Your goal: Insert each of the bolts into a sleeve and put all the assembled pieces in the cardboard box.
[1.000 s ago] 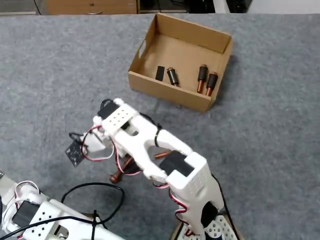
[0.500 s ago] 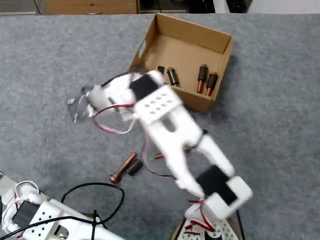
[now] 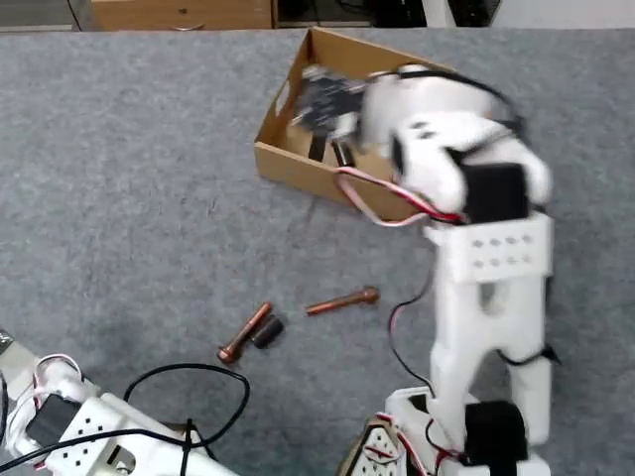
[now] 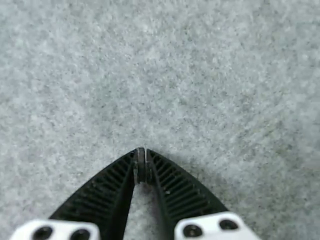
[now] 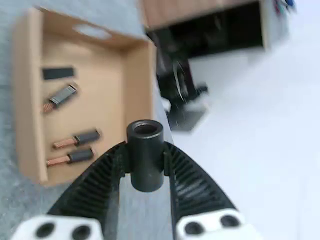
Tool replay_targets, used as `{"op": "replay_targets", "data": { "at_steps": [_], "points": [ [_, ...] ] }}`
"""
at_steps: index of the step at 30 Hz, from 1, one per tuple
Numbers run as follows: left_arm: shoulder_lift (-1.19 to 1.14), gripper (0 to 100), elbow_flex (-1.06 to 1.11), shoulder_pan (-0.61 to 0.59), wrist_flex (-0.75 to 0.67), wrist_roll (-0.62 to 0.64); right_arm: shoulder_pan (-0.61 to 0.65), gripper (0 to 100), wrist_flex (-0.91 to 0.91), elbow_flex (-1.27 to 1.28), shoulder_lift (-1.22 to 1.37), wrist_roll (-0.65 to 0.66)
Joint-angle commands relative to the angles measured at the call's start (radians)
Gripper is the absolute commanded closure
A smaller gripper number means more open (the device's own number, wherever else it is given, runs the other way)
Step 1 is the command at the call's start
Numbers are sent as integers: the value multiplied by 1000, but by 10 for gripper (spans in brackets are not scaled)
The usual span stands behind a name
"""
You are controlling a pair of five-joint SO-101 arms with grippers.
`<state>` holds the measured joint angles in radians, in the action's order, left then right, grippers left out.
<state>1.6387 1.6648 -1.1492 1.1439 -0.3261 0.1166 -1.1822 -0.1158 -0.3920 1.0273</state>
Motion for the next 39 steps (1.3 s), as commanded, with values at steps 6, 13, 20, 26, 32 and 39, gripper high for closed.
{"op": "replay_targets", "data": {
  "at_steps": [6, 13, 20, 26, 32, 39],
  "points": [
    [-4, 981, -118, 35, 29, -5, -298, 998, 5, 130, -119, -574],
    [-8, 981, -430, 270, 250, 0, -386, 998, -262, 216, -176, -845],
    [-203, 981, -635, 548, 130, 87, -489, 998, -439, 220, -234, -933],
    [-717, 981, -999, 620, 167, 91, -567, 998, -548, 222, -329, -948],
    [-1216, 981, -1467, 786, 419, 146, -625, 998, -569, 272, -450, -944],
    [-1527, 981, -1895, 1079, 615, -6, -627, 998, -552, 371, -555, -941]
  ]
}}
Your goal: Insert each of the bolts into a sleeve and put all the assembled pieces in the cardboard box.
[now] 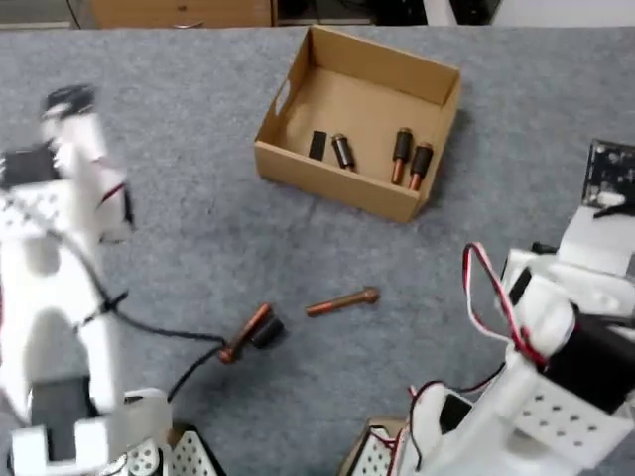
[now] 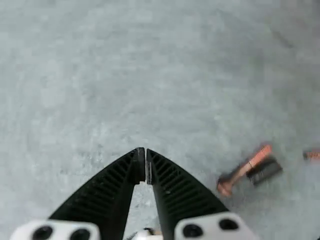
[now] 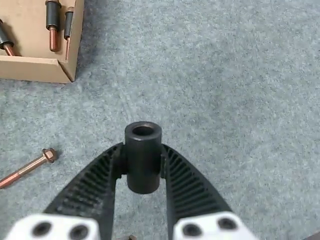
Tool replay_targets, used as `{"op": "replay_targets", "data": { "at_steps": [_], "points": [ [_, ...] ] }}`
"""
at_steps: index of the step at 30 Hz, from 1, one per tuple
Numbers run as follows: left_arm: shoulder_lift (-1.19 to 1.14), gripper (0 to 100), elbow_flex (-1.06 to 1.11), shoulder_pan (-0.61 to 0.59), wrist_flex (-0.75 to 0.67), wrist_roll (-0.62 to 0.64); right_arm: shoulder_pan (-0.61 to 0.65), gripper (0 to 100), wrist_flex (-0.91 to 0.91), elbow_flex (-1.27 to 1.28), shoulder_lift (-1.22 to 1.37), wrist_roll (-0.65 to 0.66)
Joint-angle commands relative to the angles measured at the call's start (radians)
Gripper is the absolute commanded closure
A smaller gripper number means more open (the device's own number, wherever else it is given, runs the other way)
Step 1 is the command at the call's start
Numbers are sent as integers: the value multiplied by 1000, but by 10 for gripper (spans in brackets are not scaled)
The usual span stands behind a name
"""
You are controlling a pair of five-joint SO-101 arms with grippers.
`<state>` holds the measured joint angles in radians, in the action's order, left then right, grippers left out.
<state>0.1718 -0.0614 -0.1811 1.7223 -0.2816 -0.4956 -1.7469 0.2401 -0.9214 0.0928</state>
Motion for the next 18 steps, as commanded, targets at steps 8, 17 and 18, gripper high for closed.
{"op": "replay_targets", "data": {
  "at_steps": [8, 17, 18],
  "points": [
    [-68, 980, -37, 443, 37, -110, -157, 998, 279, 259, -25, -9],
    [-65, 961, 199, 721, 34, -204, -202, 998, 499, 435, -24, -14],
    [-68, 950, 203, 744, 31, -238, -202, 998, 499, 437, -24, -14]
  ]
}}
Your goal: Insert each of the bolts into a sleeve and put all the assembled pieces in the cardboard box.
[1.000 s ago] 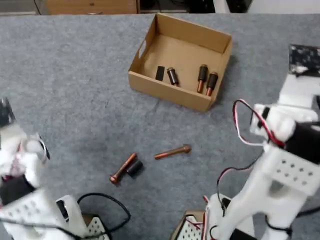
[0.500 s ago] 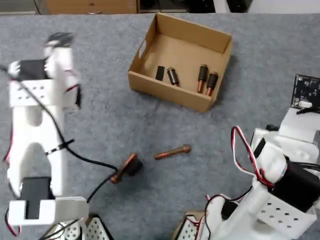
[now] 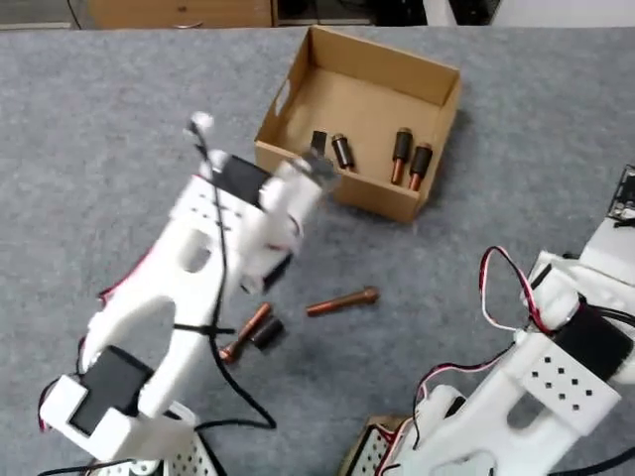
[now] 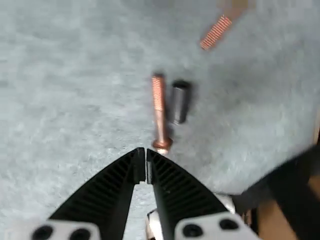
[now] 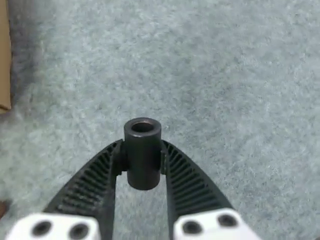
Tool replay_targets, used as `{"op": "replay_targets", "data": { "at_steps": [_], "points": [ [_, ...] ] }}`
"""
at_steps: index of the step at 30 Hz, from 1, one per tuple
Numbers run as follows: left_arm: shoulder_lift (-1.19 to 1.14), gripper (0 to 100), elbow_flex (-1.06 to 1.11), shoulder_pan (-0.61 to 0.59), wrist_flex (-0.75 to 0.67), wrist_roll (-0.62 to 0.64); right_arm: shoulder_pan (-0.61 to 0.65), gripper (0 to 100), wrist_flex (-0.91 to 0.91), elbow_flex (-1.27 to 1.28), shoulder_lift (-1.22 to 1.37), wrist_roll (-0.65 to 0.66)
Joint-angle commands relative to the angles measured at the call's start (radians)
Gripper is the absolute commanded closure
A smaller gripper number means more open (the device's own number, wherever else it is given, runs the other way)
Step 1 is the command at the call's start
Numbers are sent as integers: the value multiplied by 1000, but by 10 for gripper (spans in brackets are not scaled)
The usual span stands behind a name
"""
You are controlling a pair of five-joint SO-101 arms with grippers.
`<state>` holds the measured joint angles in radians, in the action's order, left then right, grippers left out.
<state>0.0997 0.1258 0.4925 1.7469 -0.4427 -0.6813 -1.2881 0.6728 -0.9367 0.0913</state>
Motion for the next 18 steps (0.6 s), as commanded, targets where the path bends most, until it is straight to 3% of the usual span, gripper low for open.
{"op": "replay_targets", "data": {
  "at_steps": [1, 10, 18],
  "points": [
    [4, 940, 12, 91, 3, -98, -16, 998, 41, 5, -8, -12],
    [-18, 932, 38, 227, -203, -158, -22, 998, 118, 117, -8, -2],
    [-154, 853, 0, 233, -296, -158, -21, 998, 157, 116, -8, 25]
  ]
}}
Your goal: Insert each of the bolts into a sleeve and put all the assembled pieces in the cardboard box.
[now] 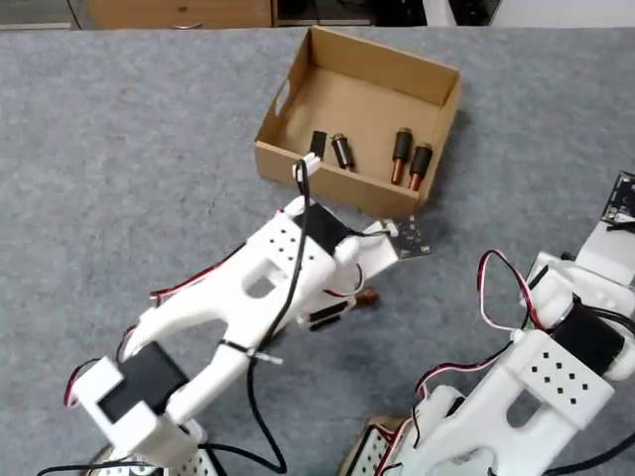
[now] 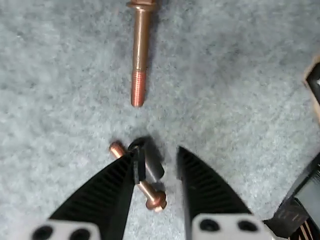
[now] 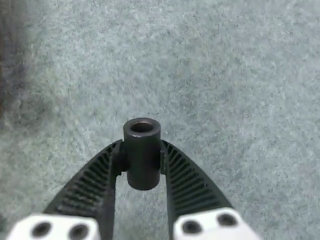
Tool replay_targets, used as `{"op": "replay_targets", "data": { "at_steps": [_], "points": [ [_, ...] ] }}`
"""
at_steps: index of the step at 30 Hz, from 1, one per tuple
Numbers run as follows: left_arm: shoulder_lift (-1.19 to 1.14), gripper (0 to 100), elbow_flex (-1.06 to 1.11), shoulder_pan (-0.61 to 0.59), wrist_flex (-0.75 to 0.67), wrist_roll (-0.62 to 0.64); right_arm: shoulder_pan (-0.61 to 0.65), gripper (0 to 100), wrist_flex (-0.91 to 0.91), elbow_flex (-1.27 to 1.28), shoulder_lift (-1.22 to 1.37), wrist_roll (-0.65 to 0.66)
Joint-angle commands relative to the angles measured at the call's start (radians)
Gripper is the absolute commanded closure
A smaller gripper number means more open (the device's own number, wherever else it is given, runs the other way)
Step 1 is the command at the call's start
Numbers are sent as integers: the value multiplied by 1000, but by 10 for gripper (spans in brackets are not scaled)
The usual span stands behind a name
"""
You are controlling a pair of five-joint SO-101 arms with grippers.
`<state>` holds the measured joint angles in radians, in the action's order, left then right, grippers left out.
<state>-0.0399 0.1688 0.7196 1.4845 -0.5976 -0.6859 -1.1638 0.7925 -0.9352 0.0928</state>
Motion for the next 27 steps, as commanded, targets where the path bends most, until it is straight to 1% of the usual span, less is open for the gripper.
{"op": "replay_targets", "data": {
  "at_steps": [1, 9, 18, 20, 27],
  "points": [
    [-28, 860, -54, 6, -48, -6, -16, 998, 35, -4, -10, 31],
    [-176, 867, -157, 12, -149, -6, -10, 998, 31, -5, -12, 32],
    [-394, 871, -347, 14, -152, -5, -8, 998, 32, -5, -12, 32],
    [-435, 871, -385, 14, -149, -2, -8, 998, 32, -5, -12, 52],
    [-521, 871, -463, 28, -152, 0, -8, 998, 34, -5, -12, 58]
  ]
}}
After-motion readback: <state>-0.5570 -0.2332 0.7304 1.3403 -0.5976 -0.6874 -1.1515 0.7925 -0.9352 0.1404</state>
